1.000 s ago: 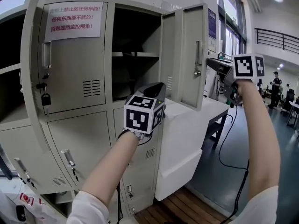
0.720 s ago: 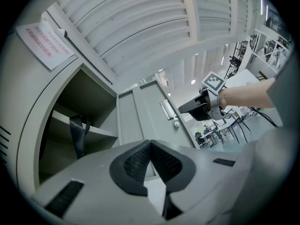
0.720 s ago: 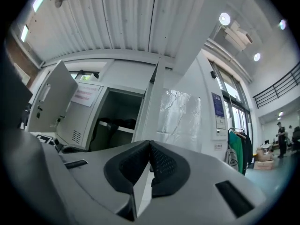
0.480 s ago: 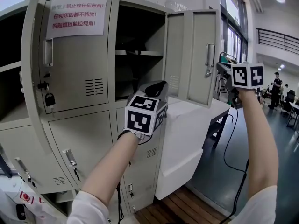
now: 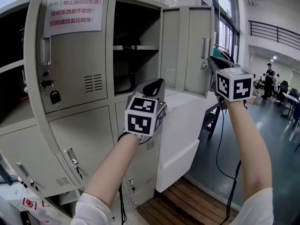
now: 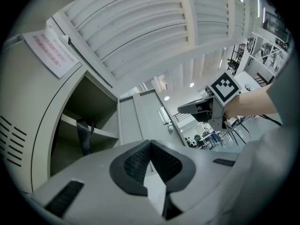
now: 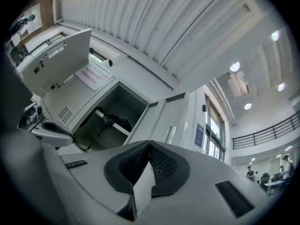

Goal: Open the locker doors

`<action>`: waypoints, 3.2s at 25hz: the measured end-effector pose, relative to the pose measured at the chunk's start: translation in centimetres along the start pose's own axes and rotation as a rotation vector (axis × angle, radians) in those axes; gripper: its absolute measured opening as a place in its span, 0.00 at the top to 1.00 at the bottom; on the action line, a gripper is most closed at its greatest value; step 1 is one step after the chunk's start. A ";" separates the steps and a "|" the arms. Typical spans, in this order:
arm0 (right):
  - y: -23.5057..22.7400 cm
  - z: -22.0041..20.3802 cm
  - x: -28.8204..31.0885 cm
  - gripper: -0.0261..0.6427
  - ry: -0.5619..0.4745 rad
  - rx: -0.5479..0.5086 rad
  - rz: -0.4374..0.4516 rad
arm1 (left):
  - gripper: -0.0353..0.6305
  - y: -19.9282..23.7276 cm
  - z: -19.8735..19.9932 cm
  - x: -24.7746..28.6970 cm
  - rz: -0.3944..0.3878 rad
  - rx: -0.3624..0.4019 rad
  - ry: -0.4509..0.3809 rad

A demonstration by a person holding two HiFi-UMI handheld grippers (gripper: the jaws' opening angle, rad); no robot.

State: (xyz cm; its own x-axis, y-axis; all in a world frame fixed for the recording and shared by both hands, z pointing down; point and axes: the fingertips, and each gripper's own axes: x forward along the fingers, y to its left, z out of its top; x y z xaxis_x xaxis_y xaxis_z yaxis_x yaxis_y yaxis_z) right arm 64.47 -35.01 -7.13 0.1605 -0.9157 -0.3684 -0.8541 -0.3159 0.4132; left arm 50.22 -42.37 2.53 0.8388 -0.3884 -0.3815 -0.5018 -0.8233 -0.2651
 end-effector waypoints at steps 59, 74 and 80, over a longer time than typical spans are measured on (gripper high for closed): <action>37.3 4.2 -31.7 0.98 -0.264 0.130 0.540 | 0.92 -10.4 1.9 -38.9 0.232 0.217 0.099; 42.7 -4.1 -38.5 0.98 -0.124 0.275 0.577 | 0.92 -12.6 -6.2 -45.4 0.265 0.053 0.147; 45.1 -4.8 -40.4 0.98 -0.107 0.257 0.606 | 0.92 -13.0 -5.5 -46.9 0.272 0.064 0.120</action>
State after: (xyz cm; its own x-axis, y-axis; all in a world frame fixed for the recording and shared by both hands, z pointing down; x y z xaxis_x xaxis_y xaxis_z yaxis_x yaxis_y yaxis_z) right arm 21.85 -13.47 30.32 -0.4238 -0.8788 -0.2192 -0.8706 0.3285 0.3661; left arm 18.58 -15.77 28.73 0.6891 -0.6401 -0.3398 -0.7204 -0.6562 -0.2247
